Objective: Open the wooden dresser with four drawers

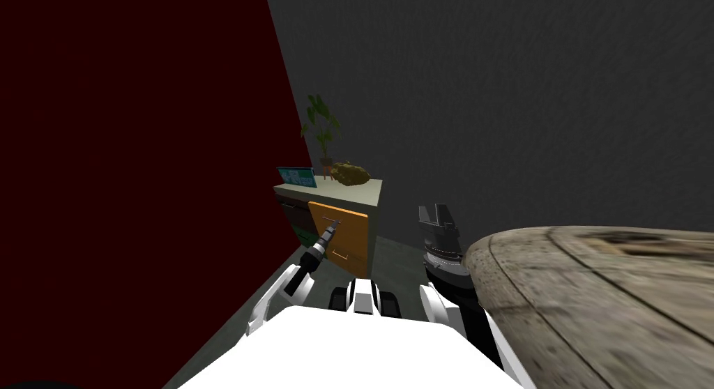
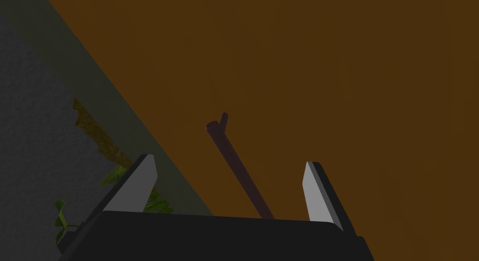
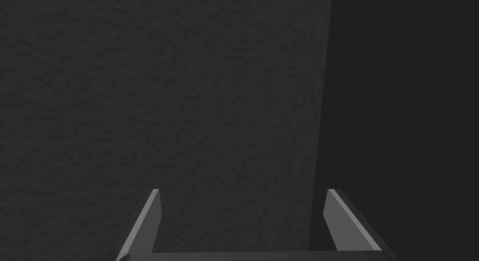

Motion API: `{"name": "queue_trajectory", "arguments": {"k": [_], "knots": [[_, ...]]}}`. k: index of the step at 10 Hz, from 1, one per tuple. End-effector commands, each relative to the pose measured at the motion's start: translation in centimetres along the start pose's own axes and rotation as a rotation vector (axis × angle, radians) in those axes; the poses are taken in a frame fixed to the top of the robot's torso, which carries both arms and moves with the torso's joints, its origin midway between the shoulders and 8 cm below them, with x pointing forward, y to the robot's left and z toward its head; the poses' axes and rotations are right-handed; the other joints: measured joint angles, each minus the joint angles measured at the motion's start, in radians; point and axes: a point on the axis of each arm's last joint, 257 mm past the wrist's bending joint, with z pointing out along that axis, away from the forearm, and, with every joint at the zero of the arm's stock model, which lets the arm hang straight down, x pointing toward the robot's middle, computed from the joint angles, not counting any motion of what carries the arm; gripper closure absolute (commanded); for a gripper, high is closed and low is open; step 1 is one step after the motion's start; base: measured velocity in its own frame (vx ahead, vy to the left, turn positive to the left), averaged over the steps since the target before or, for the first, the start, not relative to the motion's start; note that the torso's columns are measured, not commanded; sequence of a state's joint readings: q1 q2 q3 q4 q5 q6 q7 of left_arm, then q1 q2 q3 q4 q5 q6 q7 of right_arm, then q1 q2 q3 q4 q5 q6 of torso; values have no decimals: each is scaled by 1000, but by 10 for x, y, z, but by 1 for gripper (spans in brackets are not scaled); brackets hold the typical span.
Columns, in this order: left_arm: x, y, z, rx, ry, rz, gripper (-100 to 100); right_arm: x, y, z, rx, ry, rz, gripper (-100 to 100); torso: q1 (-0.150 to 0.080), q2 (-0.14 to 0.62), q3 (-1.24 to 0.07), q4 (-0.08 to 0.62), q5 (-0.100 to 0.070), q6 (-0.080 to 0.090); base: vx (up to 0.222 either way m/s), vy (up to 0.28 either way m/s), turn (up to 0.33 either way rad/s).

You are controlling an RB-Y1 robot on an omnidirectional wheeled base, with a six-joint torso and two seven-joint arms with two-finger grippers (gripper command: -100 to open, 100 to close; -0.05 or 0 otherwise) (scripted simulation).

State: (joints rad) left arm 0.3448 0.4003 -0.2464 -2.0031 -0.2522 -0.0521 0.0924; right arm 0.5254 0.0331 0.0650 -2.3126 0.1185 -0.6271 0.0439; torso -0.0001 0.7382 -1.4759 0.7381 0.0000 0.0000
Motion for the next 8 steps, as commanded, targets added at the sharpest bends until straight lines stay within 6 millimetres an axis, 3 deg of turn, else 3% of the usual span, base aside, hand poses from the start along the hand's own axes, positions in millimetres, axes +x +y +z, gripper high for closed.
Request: {"name": "queue_trajectory", "arguments": {"k": [1,8], "knots": [[-2,-5,-4,-16,8,-1,-100,0,0,0,0,0,0,0,0,0,0,0,0,0,12,20,-39],[-4,-9,-16,-77,28,-8,-100,0,0,0,0,0,0,0,0,0,0,0,0,0,13,21,-35]]}}
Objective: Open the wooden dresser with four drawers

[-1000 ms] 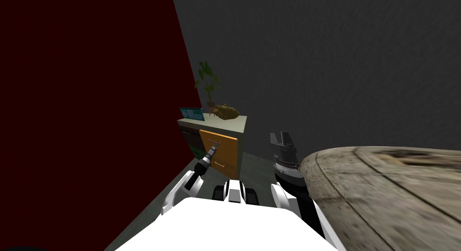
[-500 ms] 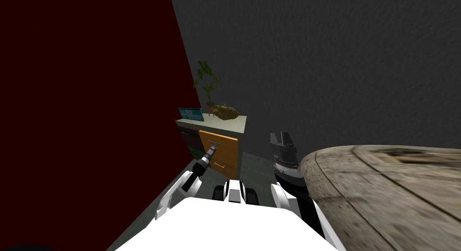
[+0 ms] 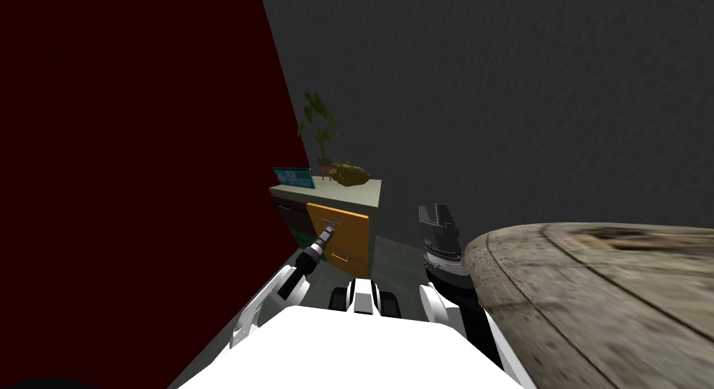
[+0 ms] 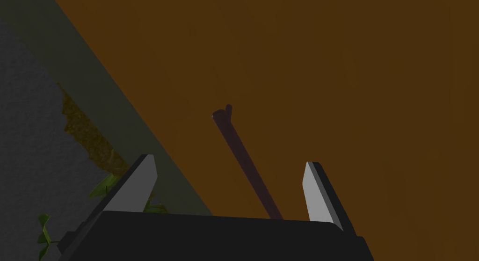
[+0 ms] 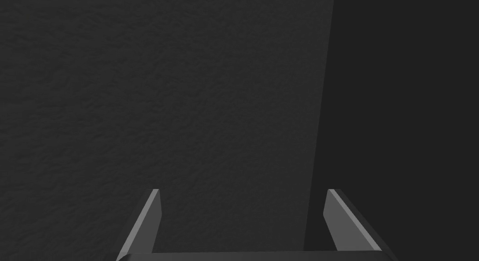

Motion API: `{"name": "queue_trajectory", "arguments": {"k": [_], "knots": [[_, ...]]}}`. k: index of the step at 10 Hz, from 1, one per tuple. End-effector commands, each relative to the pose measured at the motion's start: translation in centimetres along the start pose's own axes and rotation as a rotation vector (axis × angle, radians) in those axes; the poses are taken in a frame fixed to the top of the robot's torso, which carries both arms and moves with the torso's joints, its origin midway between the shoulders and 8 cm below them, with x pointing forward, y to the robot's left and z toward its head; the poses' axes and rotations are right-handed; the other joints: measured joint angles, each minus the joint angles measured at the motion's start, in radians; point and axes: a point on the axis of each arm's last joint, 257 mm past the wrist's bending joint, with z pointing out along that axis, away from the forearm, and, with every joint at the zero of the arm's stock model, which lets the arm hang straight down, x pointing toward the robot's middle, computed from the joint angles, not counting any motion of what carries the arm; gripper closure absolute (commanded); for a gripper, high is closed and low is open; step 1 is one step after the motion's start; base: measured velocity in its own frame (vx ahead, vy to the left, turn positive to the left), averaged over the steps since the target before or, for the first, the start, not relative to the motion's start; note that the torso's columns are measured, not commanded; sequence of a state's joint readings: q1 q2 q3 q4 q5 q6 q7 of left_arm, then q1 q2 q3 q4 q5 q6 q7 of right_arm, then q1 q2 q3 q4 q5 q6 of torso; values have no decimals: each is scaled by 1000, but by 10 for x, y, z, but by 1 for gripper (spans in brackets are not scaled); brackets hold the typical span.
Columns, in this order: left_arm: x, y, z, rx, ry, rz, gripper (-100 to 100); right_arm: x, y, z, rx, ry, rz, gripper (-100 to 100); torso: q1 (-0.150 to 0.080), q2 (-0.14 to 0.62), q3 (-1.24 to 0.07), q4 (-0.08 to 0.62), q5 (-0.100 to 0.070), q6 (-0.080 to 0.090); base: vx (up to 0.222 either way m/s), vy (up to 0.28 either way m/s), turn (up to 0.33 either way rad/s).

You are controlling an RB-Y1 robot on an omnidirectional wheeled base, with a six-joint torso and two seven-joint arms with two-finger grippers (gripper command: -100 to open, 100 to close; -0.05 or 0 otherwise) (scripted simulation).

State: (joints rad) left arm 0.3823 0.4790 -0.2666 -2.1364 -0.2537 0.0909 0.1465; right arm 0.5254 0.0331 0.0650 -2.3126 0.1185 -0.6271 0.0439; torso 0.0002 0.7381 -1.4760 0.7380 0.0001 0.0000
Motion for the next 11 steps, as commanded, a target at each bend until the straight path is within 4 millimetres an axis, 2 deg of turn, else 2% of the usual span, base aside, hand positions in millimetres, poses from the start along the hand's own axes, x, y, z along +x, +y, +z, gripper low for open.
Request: {"name": "queue_trajectory", "arguments": {"k": [1,11], "knots": [[-1,1,-5,-31,7,-5,-100,0,0,0,0,0,0,0,0,0,0,0,0,0,14,25,-44],[-1,-1,-26,-131,31,-21,-100,0,0,0,0,0,0,0,0,0,0,0,0,0,13,23,-36]]}}
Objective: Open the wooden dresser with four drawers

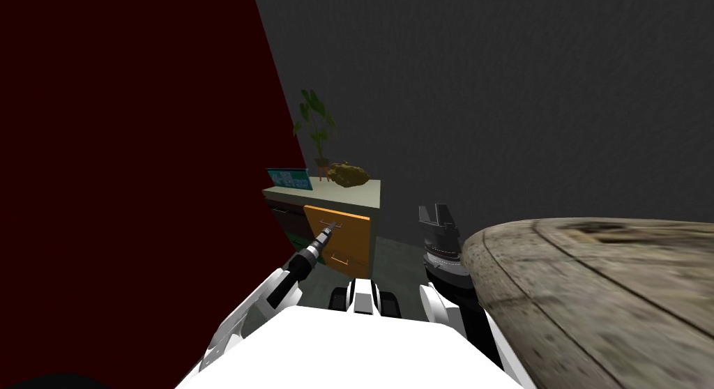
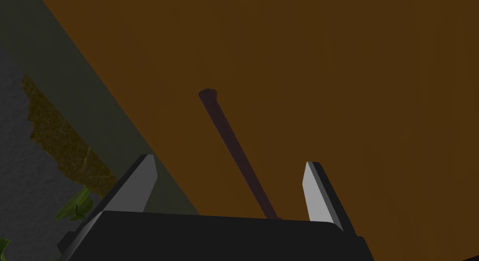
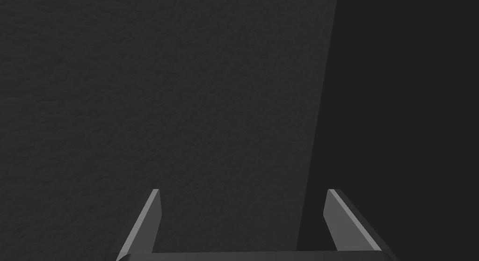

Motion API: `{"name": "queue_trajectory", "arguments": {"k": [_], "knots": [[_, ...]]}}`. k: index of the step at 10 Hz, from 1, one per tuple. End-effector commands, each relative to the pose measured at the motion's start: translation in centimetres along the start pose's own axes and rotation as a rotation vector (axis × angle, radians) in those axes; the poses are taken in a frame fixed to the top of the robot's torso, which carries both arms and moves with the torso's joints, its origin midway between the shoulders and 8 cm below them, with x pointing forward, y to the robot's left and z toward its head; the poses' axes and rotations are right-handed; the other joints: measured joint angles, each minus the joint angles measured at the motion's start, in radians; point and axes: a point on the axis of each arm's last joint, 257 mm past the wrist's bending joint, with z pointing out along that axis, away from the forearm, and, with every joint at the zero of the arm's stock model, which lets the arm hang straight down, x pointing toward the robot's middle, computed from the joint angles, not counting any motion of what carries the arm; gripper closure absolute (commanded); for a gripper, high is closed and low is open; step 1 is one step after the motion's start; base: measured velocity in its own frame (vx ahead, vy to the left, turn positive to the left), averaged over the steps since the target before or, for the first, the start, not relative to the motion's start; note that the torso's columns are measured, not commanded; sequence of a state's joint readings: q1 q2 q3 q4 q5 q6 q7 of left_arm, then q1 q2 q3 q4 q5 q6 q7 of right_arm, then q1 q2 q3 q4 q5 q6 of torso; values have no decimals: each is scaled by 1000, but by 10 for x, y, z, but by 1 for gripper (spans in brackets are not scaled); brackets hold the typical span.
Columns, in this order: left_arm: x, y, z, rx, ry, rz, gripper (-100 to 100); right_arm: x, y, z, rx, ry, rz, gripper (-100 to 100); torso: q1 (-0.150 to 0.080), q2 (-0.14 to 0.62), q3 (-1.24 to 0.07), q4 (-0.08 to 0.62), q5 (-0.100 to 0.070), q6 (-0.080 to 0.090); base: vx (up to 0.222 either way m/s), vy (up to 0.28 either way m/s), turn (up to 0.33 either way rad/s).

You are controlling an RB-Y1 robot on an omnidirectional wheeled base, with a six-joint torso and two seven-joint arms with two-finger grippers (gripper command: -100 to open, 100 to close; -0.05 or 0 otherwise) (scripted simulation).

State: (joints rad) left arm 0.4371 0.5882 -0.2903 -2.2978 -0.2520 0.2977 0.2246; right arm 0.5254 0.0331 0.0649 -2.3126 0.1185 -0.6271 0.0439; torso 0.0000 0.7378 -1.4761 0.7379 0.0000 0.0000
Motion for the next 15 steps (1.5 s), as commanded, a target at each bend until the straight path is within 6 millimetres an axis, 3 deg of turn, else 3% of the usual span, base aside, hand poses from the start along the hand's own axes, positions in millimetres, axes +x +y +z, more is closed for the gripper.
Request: {"name": "queue_trajectory", "arguments": {"k": [1,3,4,5,7,9,10,12,15], "knots": [[1,-2,-6,-21,6,-5,-100,0,0,0,0,0,0,0,0,0,0,0,0,0,13,23,-37],[0,-2,-5,-17,5,-4,-100,0,0,0,0,0,0,0,-1,0,0,0,0,0,3,5,-4],[0,-2,-5,-17,5,-4,100,0,0,0,0,0,0,0,-1,1,0,0,0,0,0,0,0],[-12,-8,10,17,-30,-2,100,0,0,0,0,0,0,0,-1,0,0,0,0,0,-139,53,-68],[-20,-5,28,21,-38,20,100,0,0,0,0,0,0,0,3,7,5,2,1,0,-153,60,-34],[-21,18,33,-24,-39,27,100,0,0,0,0,0,0,0,-3,-5,-3,-1,-1,0,-25,-1,3],[-33,1,48,29,-71,21,100,0,0,0,0,0,0,0,-3,-7,-4,-2,-1,0,-148,62,-88],[-40,2,62,29,-77,37,100,0,0,0,0,0,0,0,3,6,4,2,1,0,-136,47,-26],[-43,33,71,-30,-80,45,100,0,0,0,0,0,0,0,-2,-6,-3,-2,-1,0,-4,-10,4]]}}
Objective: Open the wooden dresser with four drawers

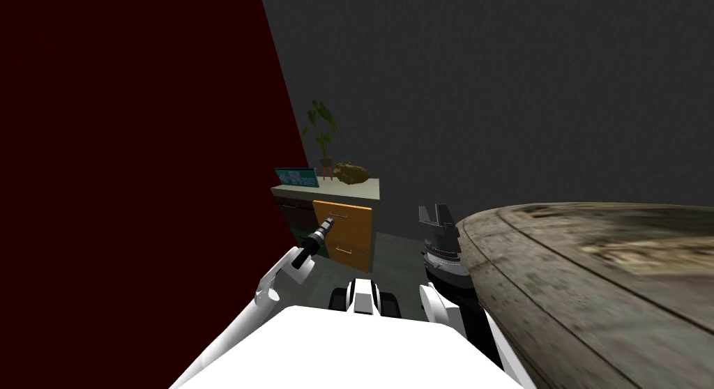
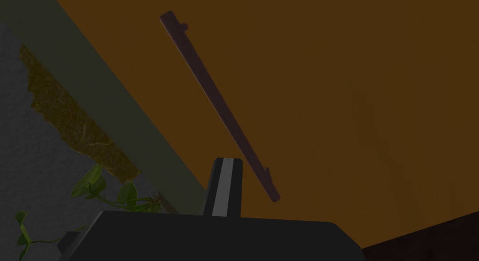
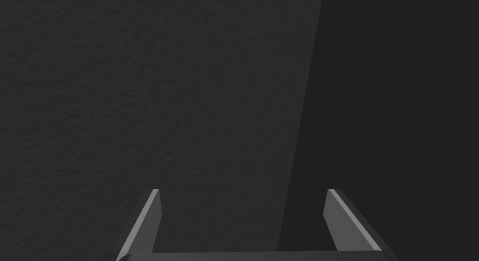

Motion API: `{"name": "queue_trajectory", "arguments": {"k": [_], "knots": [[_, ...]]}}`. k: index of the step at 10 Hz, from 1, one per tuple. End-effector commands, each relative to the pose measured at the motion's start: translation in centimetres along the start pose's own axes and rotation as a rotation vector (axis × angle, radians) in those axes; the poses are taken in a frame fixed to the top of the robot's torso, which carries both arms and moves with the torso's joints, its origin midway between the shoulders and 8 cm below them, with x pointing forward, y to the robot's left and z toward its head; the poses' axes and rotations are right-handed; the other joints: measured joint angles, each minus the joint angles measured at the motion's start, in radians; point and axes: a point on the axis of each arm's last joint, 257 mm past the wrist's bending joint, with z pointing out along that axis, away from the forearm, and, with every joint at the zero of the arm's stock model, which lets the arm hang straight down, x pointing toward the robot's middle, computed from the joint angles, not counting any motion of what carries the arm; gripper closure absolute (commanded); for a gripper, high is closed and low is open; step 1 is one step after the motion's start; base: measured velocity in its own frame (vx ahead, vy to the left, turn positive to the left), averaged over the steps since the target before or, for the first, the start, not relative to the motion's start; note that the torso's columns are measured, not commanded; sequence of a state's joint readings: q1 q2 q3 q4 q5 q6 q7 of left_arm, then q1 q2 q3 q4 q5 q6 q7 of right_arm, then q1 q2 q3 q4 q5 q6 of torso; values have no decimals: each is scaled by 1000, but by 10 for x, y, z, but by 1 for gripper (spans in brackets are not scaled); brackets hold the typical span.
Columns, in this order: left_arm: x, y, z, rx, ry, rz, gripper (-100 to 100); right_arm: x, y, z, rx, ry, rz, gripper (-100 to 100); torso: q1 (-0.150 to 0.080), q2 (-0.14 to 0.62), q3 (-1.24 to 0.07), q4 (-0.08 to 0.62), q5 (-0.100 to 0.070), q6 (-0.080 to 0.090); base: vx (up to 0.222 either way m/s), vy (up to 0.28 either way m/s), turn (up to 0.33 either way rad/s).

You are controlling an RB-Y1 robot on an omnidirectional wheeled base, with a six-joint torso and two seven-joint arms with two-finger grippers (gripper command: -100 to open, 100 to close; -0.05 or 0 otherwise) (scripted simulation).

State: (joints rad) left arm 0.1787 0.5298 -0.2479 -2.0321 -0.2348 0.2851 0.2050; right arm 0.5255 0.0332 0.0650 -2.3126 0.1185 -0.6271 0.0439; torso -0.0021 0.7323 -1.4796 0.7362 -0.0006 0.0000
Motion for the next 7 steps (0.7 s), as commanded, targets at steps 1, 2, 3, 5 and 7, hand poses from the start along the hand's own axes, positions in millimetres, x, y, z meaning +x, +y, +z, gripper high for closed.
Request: {"name": "queue_trajectory", "arguments": {"k": [1,2,3,5,7], "knots": [[-7,-1,17,18,-29,-8,100,0,0,0,0,0,0,0,2,2,1,1,0,0,-145,60,-65],[-10,1,24,14,-31,-2,100,0,0,0,0,0,0,0,6,12,7,3,2,0,-188,63,-73],[-13,1,33,13,-35,6,100,0,0,0,0,0,0,0,5,14,9,4,2,0,-105,25,-6],[-14,25,39,-34,-35,12,100,0,0,0,0,0,0,0,0,1,1,1,0,0,-19,-1,8],[-21,11,55,3,-58,-5,100,0,0,0,0,0,0,0,1,1,0,0,0,0,-45,17,-46]]}}
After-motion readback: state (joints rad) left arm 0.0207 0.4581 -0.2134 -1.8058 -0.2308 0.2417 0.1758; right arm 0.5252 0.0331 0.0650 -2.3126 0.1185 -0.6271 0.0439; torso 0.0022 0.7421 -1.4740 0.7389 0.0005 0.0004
